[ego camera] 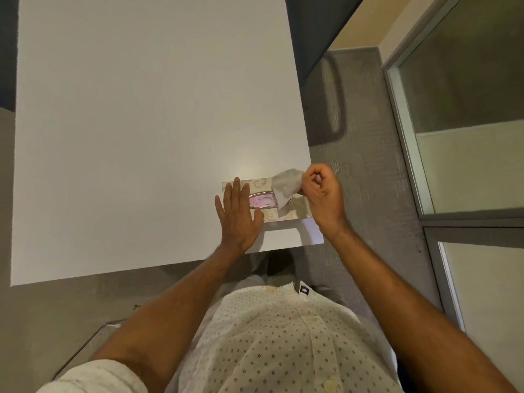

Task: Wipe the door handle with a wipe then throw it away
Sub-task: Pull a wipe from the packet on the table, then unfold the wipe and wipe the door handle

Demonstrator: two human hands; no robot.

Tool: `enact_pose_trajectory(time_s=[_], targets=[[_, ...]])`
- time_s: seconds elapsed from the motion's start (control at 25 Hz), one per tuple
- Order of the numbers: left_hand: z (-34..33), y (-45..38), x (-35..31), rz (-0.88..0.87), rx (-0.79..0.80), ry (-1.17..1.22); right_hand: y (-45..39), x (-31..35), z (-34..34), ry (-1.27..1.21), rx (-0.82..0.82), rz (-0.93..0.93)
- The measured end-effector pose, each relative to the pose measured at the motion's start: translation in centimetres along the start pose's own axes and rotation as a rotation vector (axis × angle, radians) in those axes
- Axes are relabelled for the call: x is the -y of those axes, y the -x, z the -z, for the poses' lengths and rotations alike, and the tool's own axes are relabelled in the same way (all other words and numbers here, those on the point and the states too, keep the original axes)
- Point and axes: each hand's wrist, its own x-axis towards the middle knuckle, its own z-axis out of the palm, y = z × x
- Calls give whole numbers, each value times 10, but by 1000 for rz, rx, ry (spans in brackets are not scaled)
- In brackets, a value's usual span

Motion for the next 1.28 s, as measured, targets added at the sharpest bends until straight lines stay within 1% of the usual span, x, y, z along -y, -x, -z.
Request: enact_pose_trajectory(time_s=[0.04, 0.12, 0.2, 0.24, 0.32, 0.44, 0.52, 0.72, 0.8, 0.88, 1.04, 1.12, 1.2, 1.28], targets=[[5, 0, -17, 19, -25, 87, 2, 7, 8, -50, -37, -17], [17, -2, -60, 52, -41, 347, 5, 17, 25, -111, -111, -24], [25, -6, -110, 27, 58, 615, 11, 25, 49, -176, -178, -39], [27, -8, -137, -9, 138, 688, 15, 28, 65, -213, -210, -50], [29, -9, -184, -72, 269, 743, 24, 33, 100, -258, -265, -63], [20, -4, -259, -176, 373, 844, 43, 34, 169, -324, -413, -55], [6, 7, -313, -187, 444, 957, 58, 30, 220, -354, -517, -65], [-50, 55, -447, -141, 734, 1196, 107, 17, 347, -513, -704, -114], [-75, 74, -495, -114, 825, 1243, 128, 14, 394, -590, -759, -106], [-100, 90, -540, -127, 886, 1228, 148, 7, 438, -602, -828, -92], [-135, 111, -609, -304, 901, 1072, 179, -7, 501, -517, -914, -144], [-148, 115, -640, -389, 886, 996, 190, -9, 527, -491, -892, -160], [-161, 116, -671, -447, 891, 938, 200, -9, 552, -494, -838, -137], [-175, 113, -705, -491, 898, 883, 205, -10, 580, -497, -847, -121]])
